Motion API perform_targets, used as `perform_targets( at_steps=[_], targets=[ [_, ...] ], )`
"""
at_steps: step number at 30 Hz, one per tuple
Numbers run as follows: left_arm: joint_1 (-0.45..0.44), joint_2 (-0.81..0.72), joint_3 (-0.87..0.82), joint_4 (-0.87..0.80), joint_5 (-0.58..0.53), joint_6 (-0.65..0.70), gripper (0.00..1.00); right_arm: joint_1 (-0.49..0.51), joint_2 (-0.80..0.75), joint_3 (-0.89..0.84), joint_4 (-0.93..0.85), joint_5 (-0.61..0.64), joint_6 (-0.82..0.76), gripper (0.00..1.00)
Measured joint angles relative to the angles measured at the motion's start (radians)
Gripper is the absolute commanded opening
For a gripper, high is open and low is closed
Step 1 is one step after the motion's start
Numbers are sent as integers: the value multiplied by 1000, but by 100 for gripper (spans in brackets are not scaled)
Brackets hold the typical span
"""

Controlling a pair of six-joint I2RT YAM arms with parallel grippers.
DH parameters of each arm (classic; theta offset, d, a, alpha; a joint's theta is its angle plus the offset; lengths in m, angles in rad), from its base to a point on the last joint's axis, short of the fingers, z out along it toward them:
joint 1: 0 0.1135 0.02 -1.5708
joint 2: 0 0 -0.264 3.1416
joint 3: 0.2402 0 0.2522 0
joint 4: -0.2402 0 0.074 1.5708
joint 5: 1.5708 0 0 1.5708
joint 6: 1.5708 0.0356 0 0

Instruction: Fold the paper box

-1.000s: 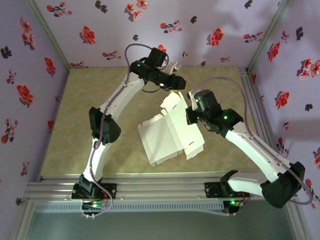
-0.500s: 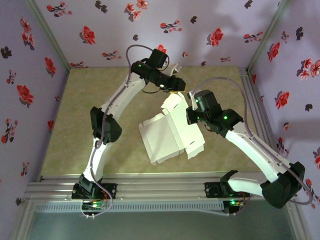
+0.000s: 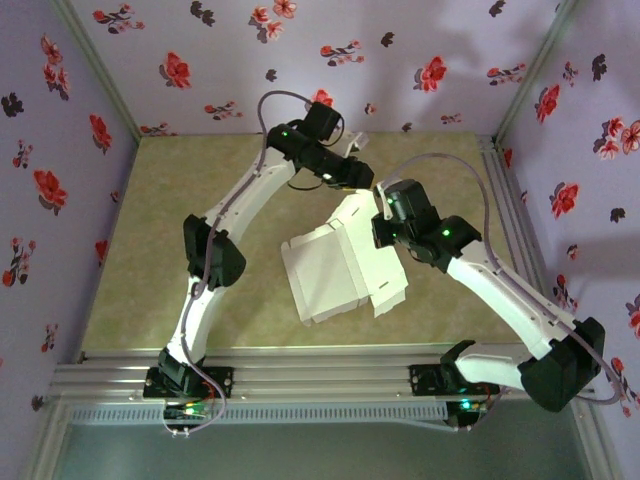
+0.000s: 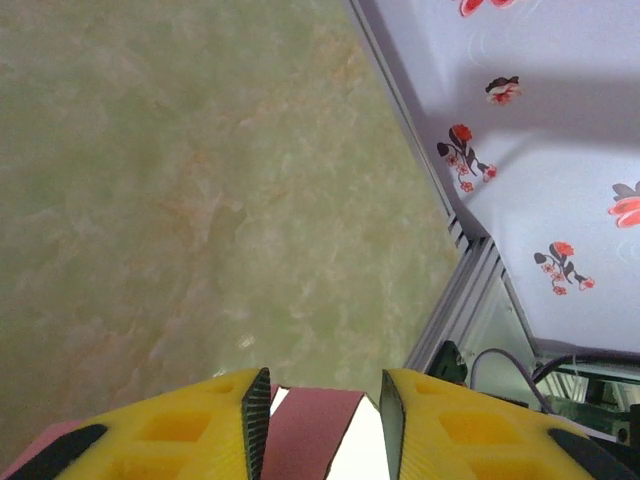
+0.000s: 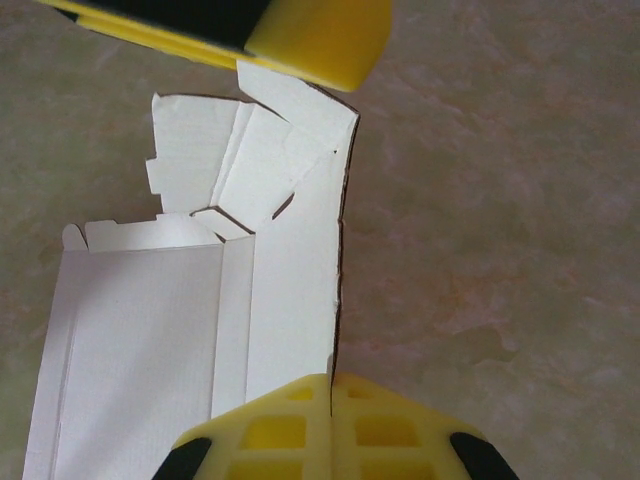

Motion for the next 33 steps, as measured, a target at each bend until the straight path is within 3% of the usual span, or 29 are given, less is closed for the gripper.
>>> perform_targets(
  at_steps=[24, 33],
  targets=[
    [-32, -38, -64, -7, -4, 66, 35, 1, 22, -11, 12, 13, 4, 0],
    [-35, -38, -84, -5, -61, 66, 36, 2, 22, -12, 11, 13, -8, 0]
  ],
)
